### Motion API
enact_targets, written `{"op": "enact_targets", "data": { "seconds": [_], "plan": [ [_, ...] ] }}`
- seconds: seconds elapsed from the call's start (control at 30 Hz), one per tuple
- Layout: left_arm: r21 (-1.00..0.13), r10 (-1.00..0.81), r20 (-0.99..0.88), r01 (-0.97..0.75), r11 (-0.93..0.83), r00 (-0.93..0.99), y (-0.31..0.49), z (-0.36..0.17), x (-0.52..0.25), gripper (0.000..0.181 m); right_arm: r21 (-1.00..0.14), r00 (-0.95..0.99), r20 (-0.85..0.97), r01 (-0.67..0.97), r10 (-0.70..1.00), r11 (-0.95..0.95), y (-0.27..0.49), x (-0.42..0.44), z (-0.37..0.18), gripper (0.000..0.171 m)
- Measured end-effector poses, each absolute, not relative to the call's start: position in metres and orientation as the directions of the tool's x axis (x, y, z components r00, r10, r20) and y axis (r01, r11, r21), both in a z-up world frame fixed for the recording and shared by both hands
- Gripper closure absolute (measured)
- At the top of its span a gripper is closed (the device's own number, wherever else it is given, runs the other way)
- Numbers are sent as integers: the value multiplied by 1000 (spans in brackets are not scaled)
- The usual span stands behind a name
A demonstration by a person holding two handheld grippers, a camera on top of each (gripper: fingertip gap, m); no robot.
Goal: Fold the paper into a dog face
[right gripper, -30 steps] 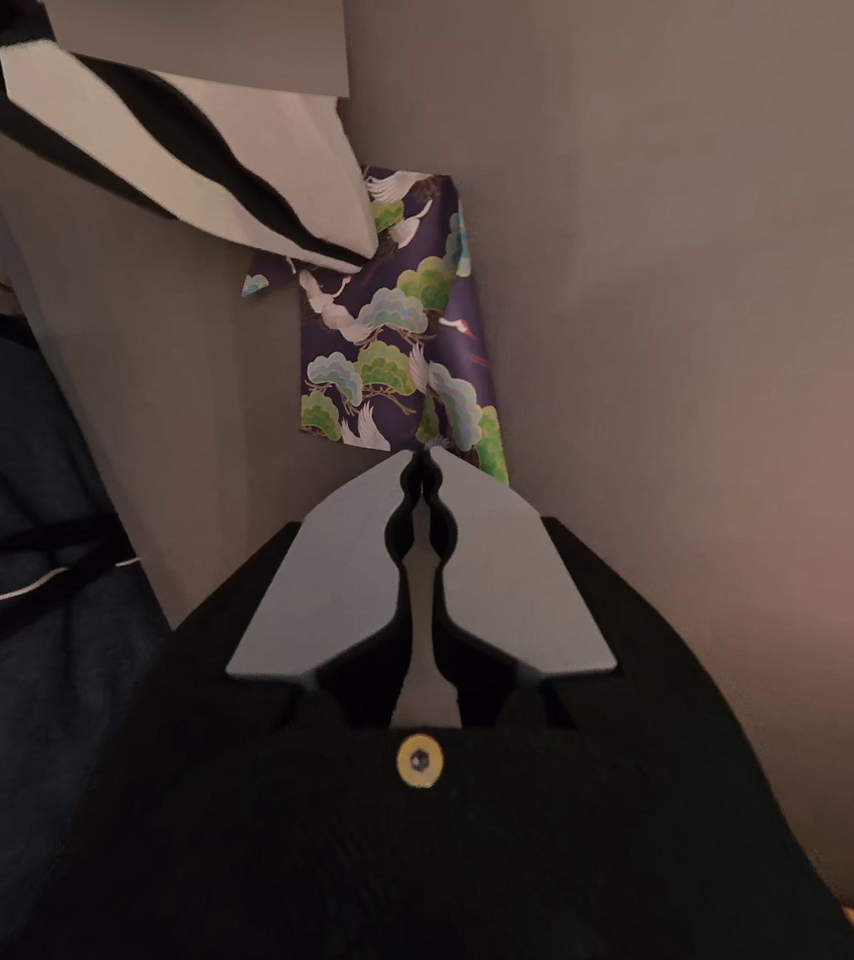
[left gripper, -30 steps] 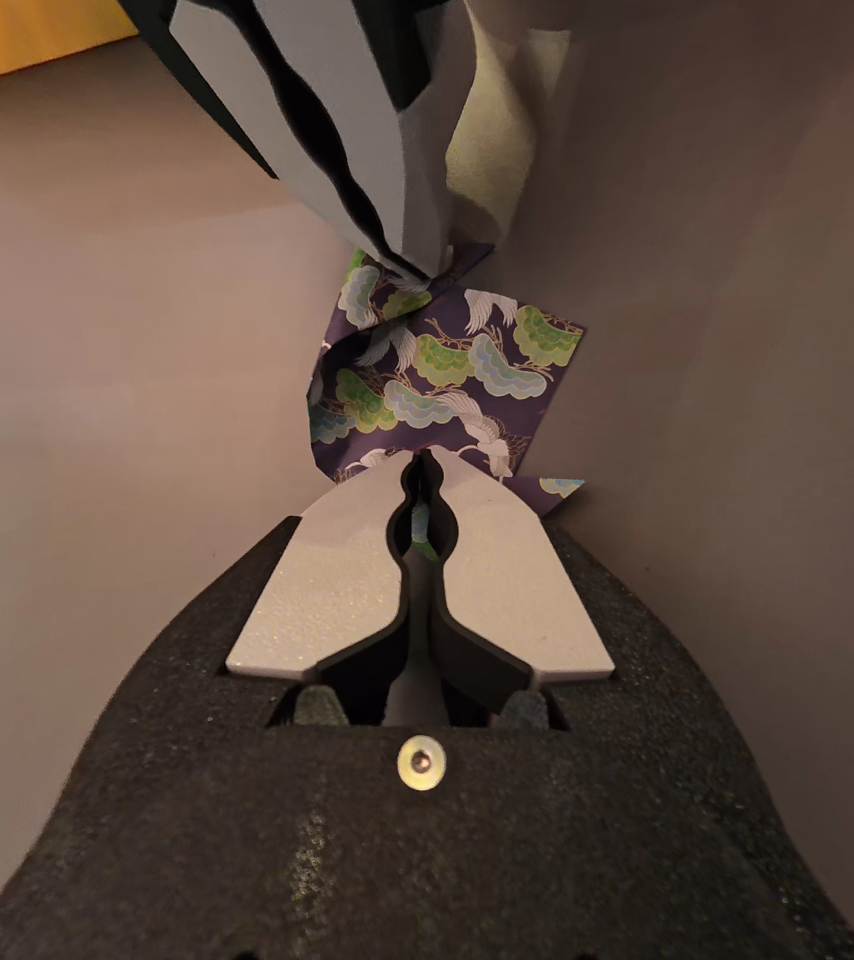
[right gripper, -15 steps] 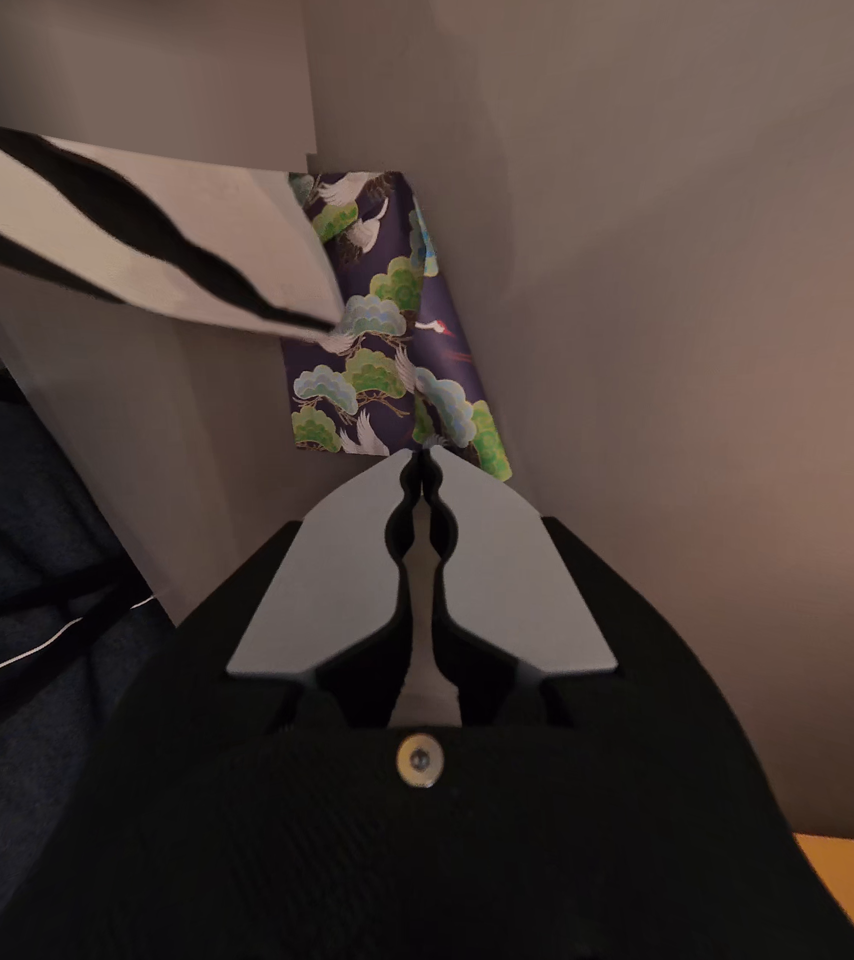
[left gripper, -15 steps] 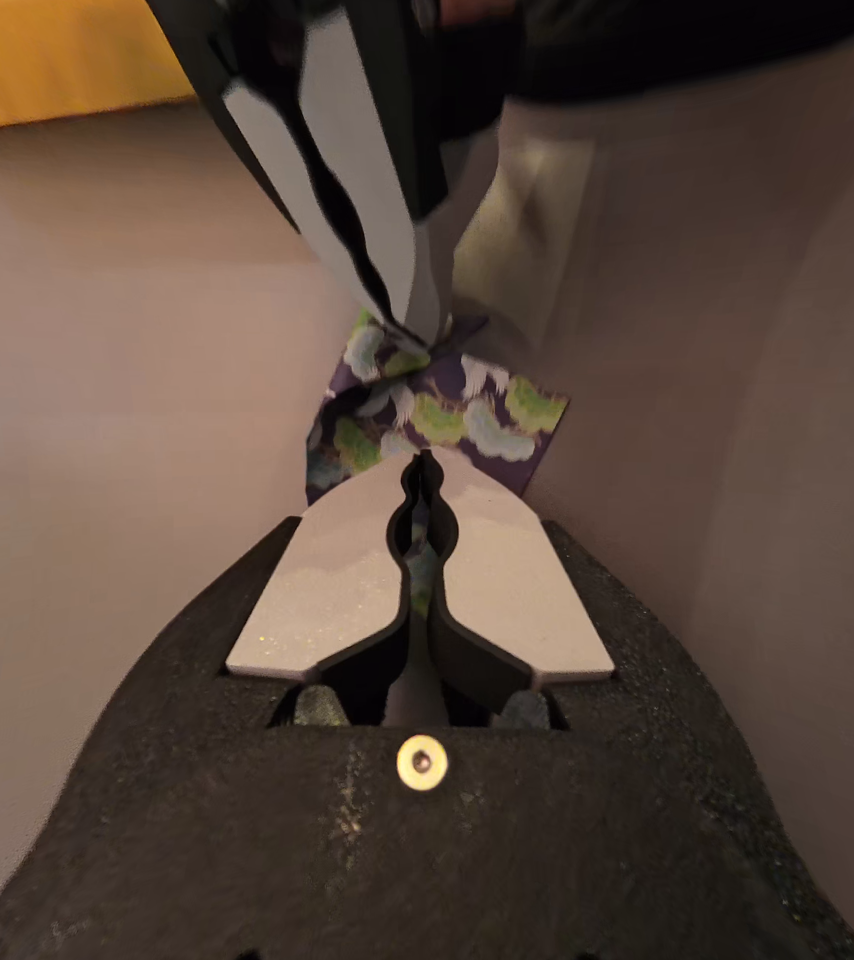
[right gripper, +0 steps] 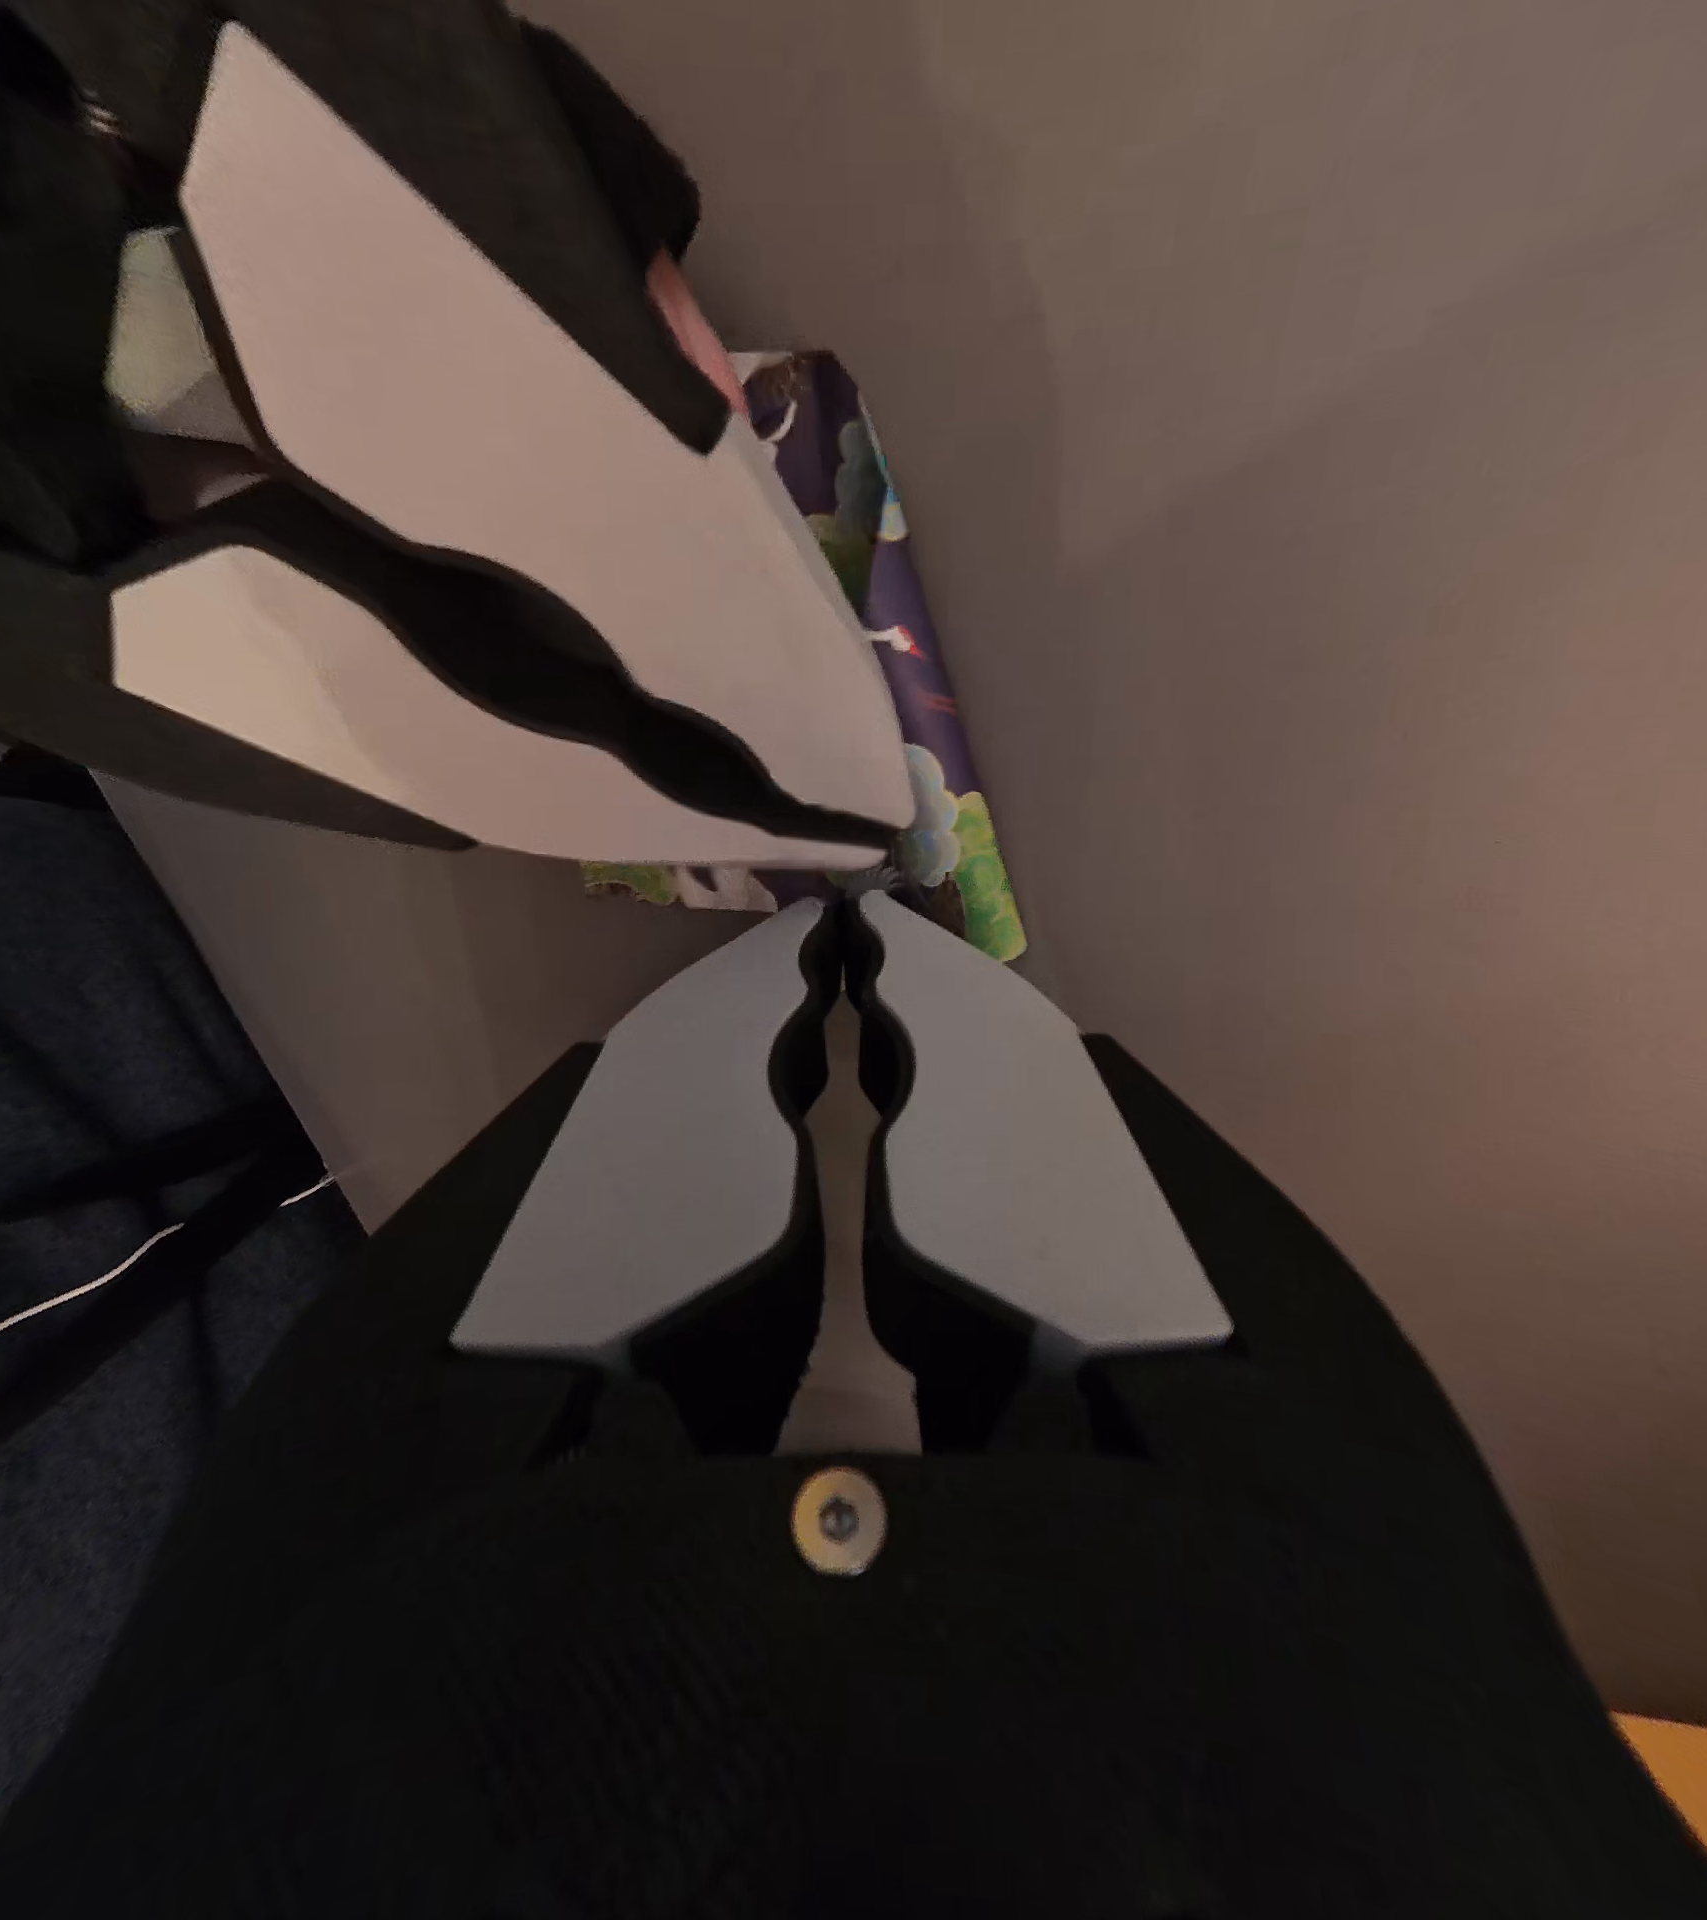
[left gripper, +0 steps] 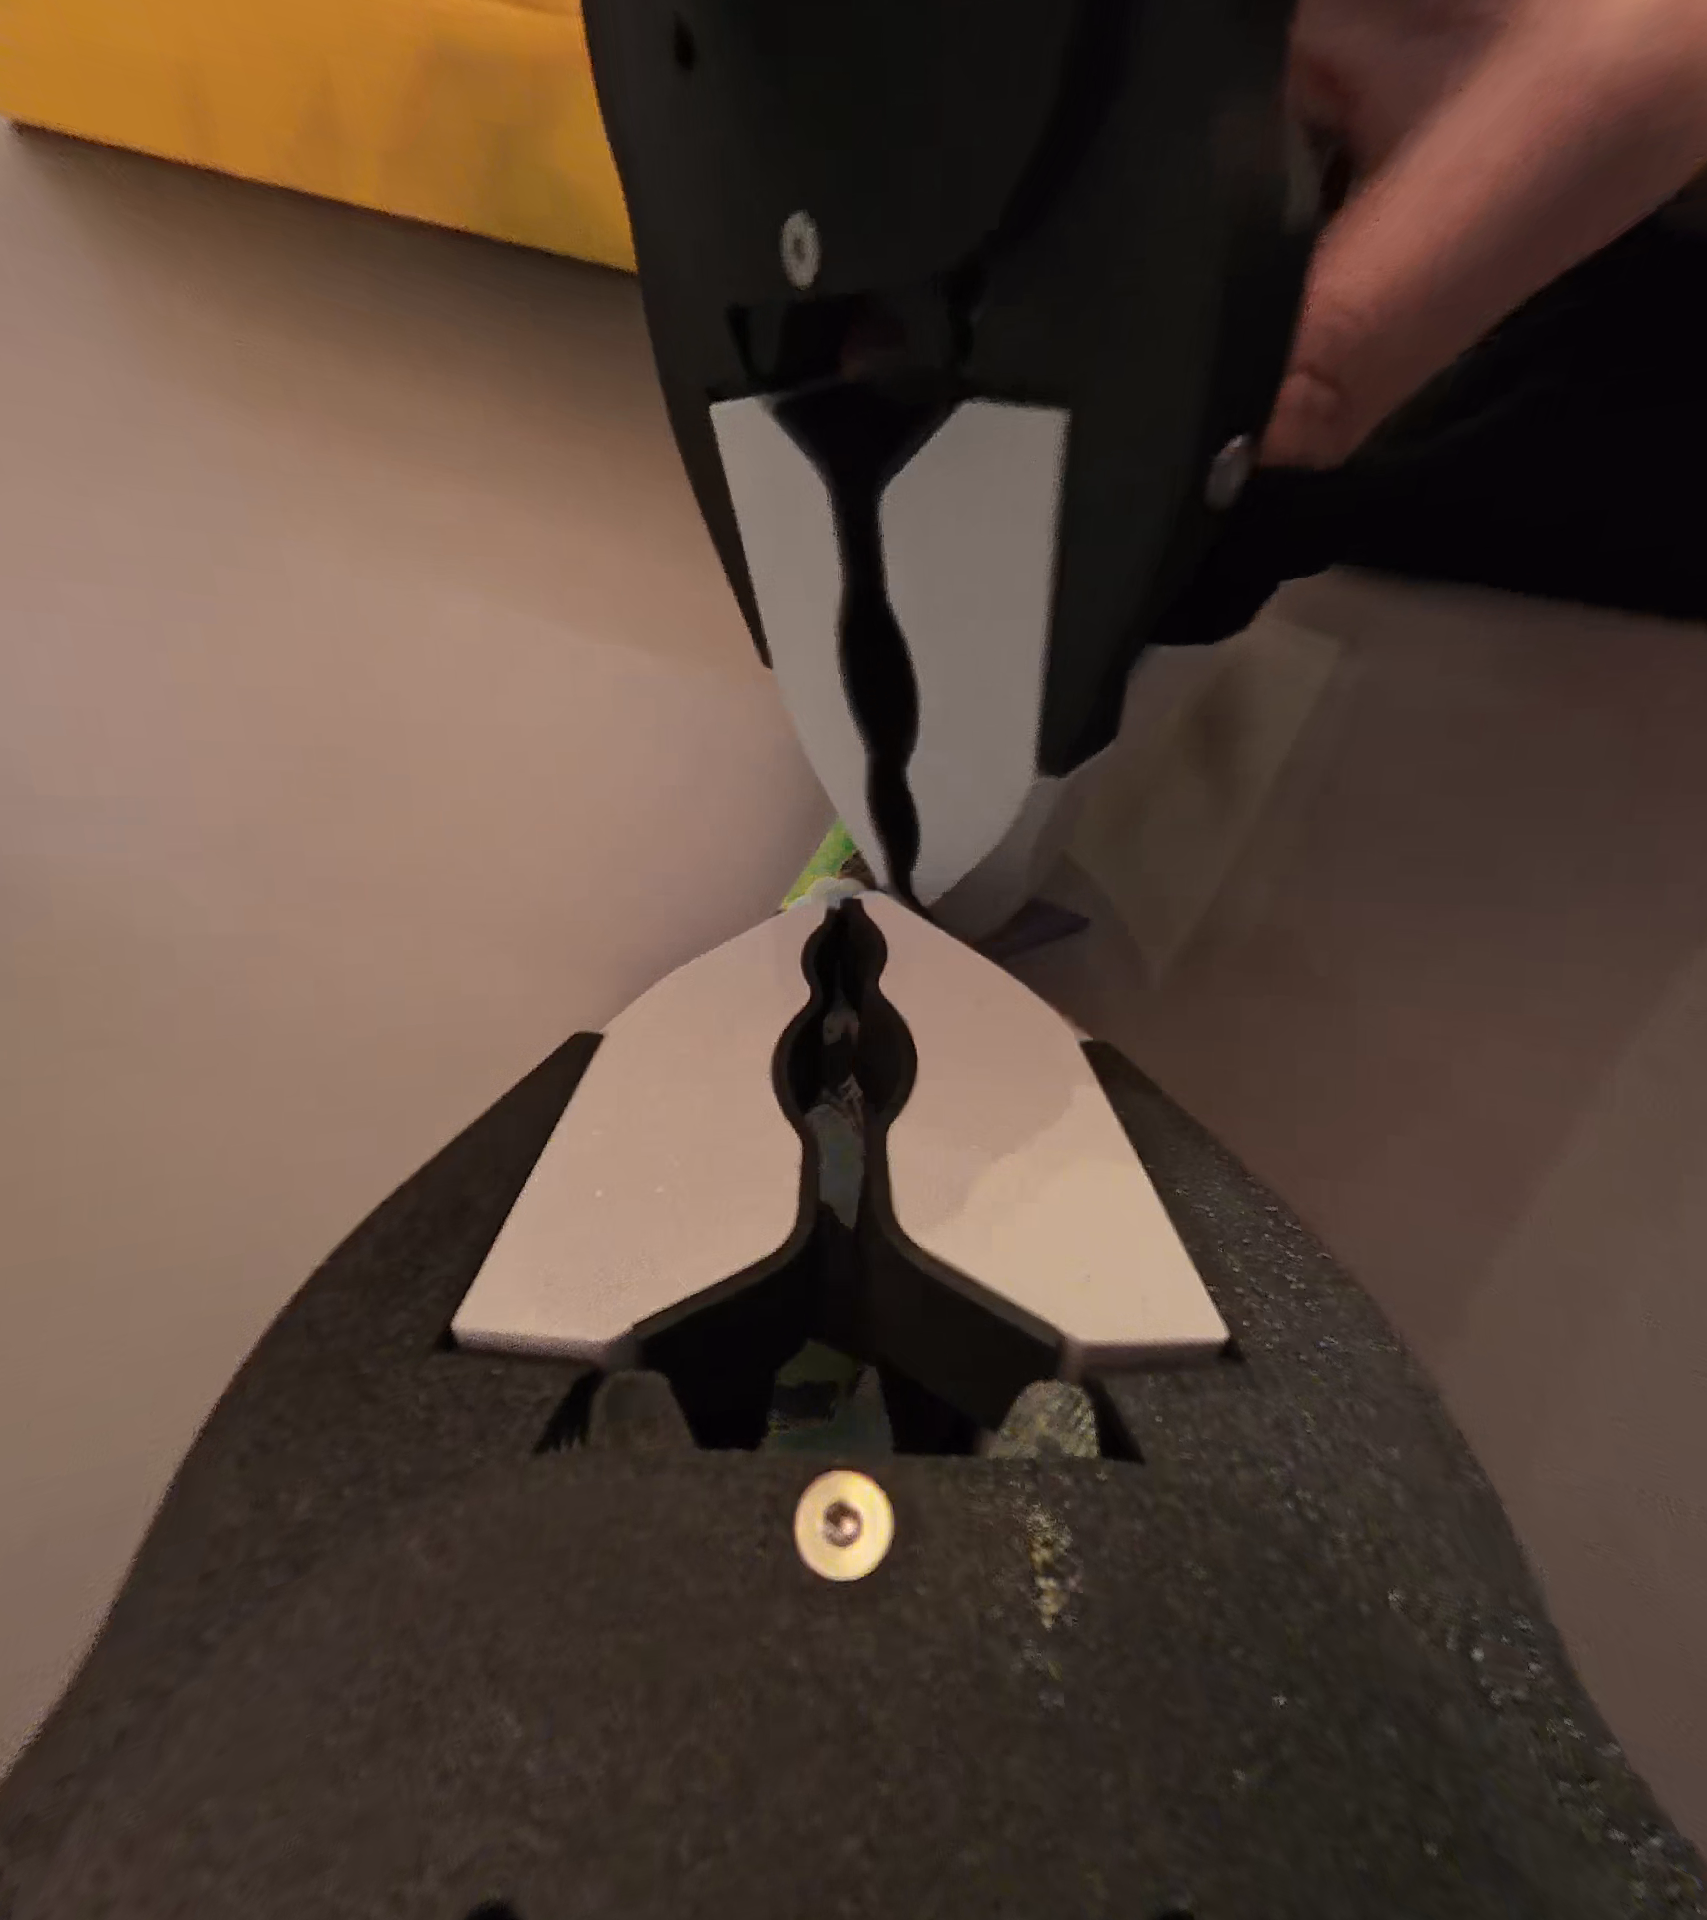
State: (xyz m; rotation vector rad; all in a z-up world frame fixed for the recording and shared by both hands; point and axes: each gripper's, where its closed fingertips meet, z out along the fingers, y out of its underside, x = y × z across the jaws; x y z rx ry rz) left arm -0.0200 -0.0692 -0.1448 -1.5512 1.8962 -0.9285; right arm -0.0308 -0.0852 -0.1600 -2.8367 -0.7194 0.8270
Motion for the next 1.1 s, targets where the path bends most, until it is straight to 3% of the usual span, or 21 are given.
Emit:
{"op": "enact_targets", "data": {
  "seconds": [0.33,0.73,1.1],
  "plan": [
    [-706,-984,30,-700,102,-173,-64,-156,-18,181,-220,734,-492,416,469,-882,-86,-31,-160,168],
    [-525,-879,471,-824,-212,-73,-62,-155,-17,181,-232,726,-497,417,476,-879,-85,-32,-160,168],
    [-470,-828,555,-850,-236,-77,-62,-155,-17,181,-216,710,-568,360,417,-908,-85,-32,-159,169]
  ]
}}
